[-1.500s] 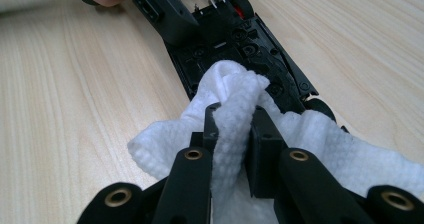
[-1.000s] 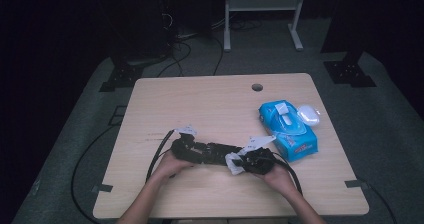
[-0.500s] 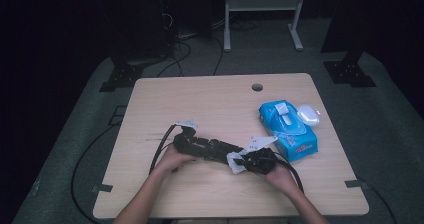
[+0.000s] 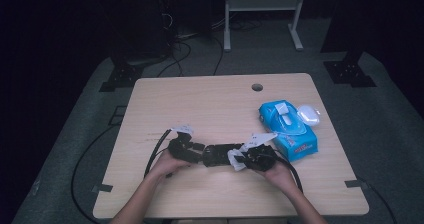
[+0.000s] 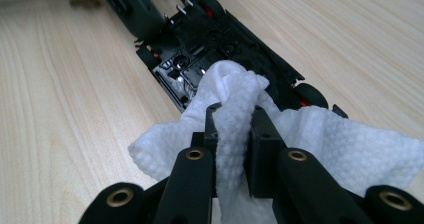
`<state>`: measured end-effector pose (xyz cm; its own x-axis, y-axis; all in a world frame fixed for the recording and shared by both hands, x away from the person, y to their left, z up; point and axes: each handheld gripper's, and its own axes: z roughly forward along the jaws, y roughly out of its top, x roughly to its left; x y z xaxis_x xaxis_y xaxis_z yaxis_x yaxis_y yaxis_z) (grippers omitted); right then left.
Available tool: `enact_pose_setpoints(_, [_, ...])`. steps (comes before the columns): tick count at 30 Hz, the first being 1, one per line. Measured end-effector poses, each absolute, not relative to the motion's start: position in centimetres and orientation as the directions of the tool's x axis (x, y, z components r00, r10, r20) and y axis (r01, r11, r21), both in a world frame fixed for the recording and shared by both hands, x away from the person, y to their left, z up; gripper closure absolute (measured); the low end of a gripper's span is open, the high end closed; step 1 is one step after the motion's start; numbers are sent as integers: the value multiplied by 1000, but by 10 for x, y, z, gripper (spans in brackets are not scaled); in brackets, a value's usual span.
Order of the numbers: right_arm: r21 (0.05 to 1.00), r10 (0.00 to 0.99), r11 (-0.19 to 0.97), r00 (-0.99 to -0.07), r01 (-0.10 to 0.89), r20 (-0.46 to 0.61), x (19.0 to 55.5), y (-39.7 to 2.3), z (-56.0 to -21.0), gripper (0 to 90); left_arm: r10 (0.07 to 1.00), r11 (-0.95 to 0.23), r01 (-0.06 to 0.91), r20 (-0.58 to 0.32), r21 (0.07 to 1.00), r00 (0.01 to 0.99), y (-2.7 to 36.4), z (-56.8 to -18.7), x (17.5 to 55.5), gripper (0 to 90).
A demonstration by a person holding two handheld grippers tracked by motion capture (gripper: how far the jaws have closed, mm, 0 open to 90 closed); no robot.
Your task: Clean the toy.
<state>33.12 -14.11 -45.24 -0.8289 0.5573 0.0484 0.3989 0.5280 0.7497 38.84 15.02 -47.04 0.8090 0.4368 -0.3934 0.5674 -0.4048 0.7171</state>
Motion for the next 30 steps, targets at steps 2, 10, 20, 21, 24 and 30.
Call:
enact_pose_setpoints(2, [747,556,532,-830,398,47,331,-141,-454,811,449,-391,573,-394,720,802,148,-470,391,243])
enact_pose_setpoints(10, [759,550,531,-835,376,29,331,-143,-456,818,454,-368,583,-407,724,792,140,-465,404,227])
enact_pose_setpoints(20, [754,531,552,-847,357,12,328,-140,-452,810,436,-419,583,-409,696,802,132,-471,399,290])
enact_pose_setpoints(21, [750,529,556,-848,359,13,327,-139,-453,810,433,-420,580,-407,698,804,132,-471,399,289])
enact_pose_setpoints(24, [750,531,550,-847,366,24,327,-140,-454,812,428,-399,586,-422,705,799,136,-474,396,298])
enact_pose_setpoints(30, [763,532,539,-846,356,19,324,-142,-457,818,423,-393,557,-393,732,816,138,-474,390,306])
